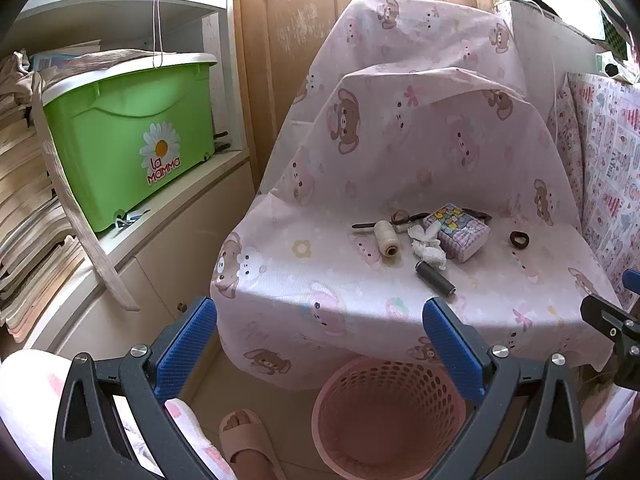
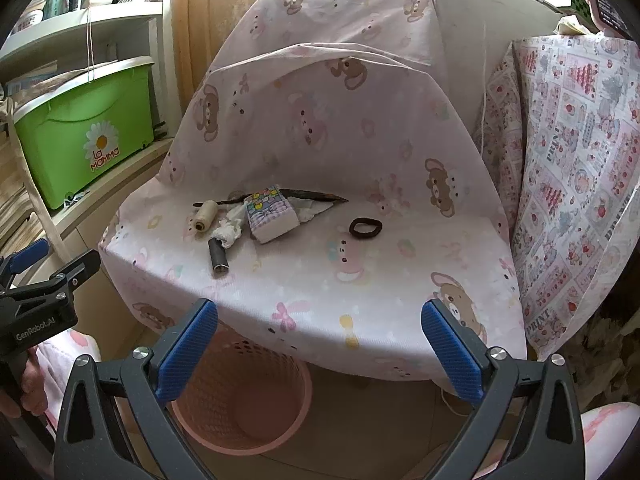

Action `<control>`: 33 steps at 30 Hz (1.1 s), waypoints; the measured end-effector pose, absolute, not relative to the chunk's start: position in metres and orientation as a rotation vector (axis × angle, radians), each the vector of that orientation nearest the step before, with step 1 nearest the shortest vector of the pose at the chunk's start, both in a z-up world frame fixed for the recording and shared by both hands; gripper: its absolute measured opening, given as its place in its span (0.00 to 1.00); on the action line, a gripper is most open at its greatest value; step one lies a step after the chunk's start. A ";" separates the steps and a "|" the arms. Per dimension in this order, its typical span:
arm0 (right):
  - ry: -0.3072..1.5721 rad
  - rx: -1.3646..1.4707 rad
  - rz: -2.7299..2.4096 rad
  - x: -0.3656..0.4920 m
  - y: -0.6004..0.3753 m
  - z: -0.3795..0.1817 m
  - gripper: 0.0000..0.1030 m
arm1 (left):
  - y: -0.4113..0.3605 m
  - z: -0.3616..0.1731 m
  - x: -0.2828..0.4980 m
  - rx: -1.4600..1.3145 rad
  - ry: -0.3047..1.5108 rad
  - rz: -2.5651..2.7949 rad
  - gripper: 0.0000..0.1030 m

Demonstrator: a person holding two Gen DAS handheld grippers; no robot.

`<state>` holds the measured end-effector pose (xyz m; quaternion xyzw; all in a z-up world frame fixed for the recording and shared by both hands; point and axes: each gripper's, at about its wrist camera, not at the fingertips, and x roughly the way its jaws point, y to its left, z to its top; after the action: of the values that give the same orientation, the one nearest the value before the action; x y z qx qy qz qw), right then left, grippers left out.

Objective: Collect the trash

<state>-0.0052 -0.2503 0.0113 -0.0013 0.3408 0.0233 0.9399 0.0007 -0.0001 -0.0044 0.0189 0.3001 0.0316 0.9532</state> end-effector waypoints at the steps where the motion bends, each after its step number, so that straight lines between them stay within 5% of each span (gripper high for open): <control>1: 0.696 -0.003 0.047 -0.005 -0.250 0.011 1.00 | 0.000 -0.004 0.001 0.039 0.610 0.065 0.99; 33: 0.712 -0.015 0.054 -0.002 -0.246 0.008 1.00 | 0.005 -0.008 0.003 0.032 0.626 0.069 0.99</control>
<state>-0.0023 -0.2460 0.0076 -0.0074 0.3485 0.0265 0.9369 0.0026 0.0050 -0.0083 0.0156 0.3080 0.0341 0.9507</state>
